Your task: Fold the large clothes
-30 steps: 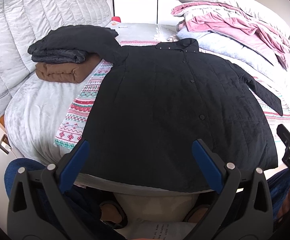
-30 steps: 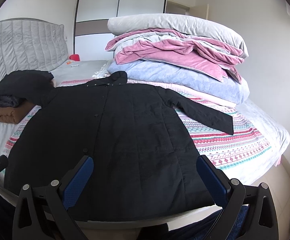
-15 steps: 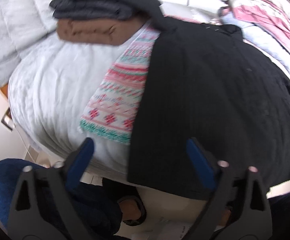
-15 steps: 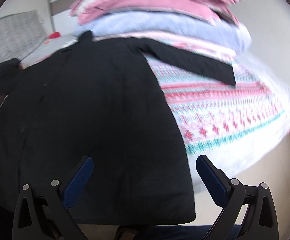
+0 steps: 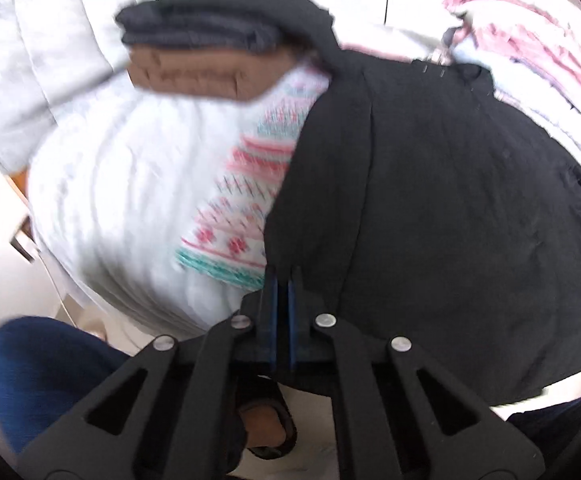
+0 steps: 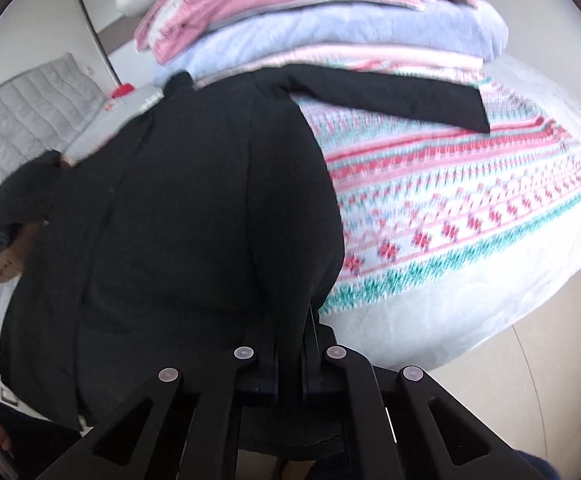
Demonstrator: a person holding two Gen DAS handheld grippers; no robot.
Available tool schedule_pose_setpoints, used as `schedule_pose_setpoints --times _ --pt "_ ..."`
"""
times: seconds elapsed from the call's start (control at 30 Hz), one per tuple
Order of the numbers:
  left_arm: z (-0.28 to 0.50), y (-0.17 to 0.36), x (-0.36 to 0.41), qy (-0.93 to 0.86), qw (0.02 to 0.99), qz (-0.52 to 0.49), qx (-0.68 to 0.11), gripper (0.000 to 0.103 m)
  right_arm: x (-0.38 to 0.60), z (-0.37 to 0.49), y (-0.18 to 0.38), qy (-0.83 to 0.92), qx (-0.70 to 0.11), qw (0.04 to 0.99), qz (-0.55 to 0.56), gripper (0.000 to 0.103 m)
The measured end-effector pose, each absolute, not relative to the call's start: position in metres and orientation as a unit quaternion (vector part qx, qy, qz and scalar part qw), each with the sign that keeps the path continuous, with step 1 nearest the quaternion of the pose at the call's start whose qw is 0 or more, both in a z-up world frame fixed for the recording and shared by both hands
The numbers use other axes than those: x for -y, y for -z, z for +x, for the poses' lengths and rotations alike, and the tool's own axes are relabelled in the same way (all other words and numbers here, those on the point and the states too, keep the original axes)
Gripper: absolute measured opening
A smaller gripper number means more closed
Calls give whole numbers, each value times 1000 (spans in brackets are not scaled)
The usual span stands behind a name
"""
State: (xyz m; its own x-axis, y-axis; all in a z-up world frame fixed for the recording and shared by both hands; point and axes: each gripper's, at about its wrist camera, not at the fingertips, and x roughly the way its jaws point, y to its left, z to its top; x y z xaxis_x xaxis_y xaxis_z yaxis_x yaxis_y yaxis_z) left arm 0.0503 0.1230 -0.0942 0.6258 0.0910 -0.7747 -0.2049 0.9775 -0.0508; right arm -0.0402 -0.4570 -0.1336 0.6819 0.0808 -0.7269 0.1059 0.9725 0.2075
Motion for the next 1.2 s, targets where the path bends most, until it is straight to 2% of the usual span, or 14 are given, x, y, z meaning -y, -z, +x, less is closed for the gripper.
schedule_pose_setpoints --times 0.13,0.27,0.37,0.43,0.47,0.5,0.53,0.57,0.67,0.73,0.77,0.9,1.07,1.2 --pt "47 88 -122 -76 898 -49 -430 5 461 -49 111 14 -381 918 107 4" --pt "54 117 -126 -85 878 -48 -468 6 467 -26 158 40 -450 884 121 5" --pt "53 114 -131 -88 875 -53 -473 13 458 -24 150 41 -440 893 81 11" --pt "54 101 -138 -92 880 -68 -461 21 460 -24 137 45 -419 904 72 22" --pt "54 97 -139 -93 883 -70 -455 25 468 -22 127 50 -403 910 82 41" --pt "56 88 -139 -94 889 -71 -443 33 477 -19 123 52 -393 913 94 67" --pt "59 79 -137 -93 894 -69 -433 39 491 -15 115 54 -375 917 127 76" --pt "62 72 -133 -91 897 -66 -428 41 498 -14 110 56 -366 917 149 80" --pt "84 50 -121 -74 907 -66 -410 47 531 17 93 56 -350 909 218 80" --pt "107 36 -109 -47 913 -74 -399 66 556 44 91 38 -347 892 289 80" --pt "118 31 -104 -37 914 -77 -396 69 570 59 95 25 -347 876 333 80" --pt "181 25 -78 6 912 -84 -401 71 628 111 129 30 -344 803 486 80" --pt "258 53 -48 30 904 -83 -418 71 682 148 168 120 -341 771 524 78" --pt "282 86 -51 24 894 -98 -437 71 704 168 176 158 -325 776 516 68"
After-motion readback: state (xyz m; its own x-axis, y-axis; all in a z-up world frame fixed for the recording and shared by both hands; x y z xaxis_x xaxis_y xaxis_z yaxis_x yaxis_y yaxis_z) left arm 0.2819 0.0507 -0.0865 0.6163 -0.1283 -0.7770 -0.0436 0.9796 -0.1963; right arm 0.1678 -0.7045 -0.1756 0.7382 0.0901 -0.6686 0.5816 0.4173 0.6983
